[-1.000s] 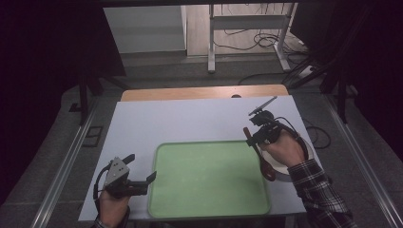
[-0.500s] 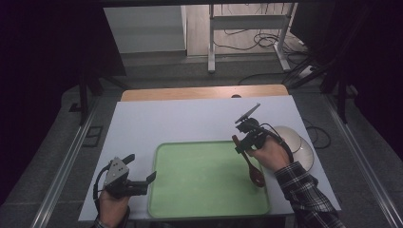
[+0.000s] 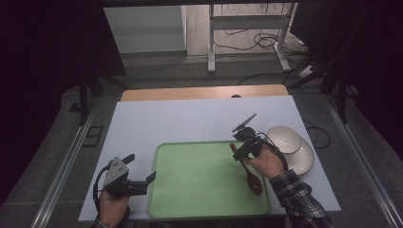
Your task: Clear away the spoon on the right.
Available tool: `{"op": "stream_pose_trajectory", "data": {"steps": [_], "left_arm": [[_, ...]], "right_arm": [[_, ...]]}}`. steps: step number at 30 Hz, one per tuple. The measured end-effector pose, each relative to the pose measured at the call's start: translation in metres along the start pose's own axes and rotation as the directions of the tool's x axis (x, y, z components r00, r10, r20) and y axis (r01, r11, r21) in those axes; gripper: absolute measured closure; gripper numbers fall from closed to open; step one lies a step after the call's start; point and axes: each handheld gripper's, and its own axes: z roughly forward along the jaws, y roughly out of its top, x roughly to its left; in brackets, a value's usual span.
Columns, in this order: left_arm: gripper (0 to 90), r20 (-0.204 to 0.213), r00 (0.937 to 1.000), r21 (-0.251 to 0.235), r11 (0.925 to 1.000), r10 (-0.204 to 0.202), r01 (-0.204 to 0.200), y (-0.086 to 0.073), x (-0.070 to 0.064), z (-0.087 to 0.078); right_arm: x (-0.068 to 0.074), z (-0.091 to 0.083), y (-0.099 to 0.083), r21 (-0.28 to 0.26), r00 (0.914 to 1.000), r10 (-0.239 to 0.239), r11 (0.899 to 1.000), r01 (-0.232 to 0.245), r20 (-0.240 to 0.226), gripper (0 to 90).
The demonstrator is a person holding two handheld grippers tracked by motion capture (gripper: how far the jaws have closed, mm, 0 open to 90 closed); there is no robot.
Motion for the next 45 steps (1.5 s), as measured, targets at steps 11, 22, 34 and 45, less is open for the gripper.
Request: {"op": "stream_pose_trajectory", "data": {"steps": [11, 22, 34, 45], "left_arm": [[1.4, -0.003, 1.0000, 0.002, 1.0000, 0.002, -0.002, 0.000, 0.000, 0.000], [1.4, -0.006, 1.0000, 0.000, 1.0000, 0.003, -0.003, 0.000, 0.000, 0.000], [1.4, -0.008, 1.0000, -0.003, 1.0000, 0.004, -0.004, 0.000, 0.000, -0.001], [1.4, -0.007, 1.0000, -0.003, 1.0000, 0.004, -0.005, 0.000, 0.000, -0.001]], "right_arm": [[-0.005, 0.009, -0.011, -0.028, 0.9999, 0.001, 1.000, -0.002, -0.012, 64.4], [0.000, 0.007, -0.020, -0.188, 0.9920, -0.126, 0.974, 0.124, -0.002, 87.7], [0.008, 0.031, -0.024, -0.270, 0.9823, -0.185, 0.945, 0.186, 0.032, 90.0], [0.006, 0.042, -0.024, -0.250, 0.9797, -0.193, 0.947, 0.201, 0.054, 90.0]]}}
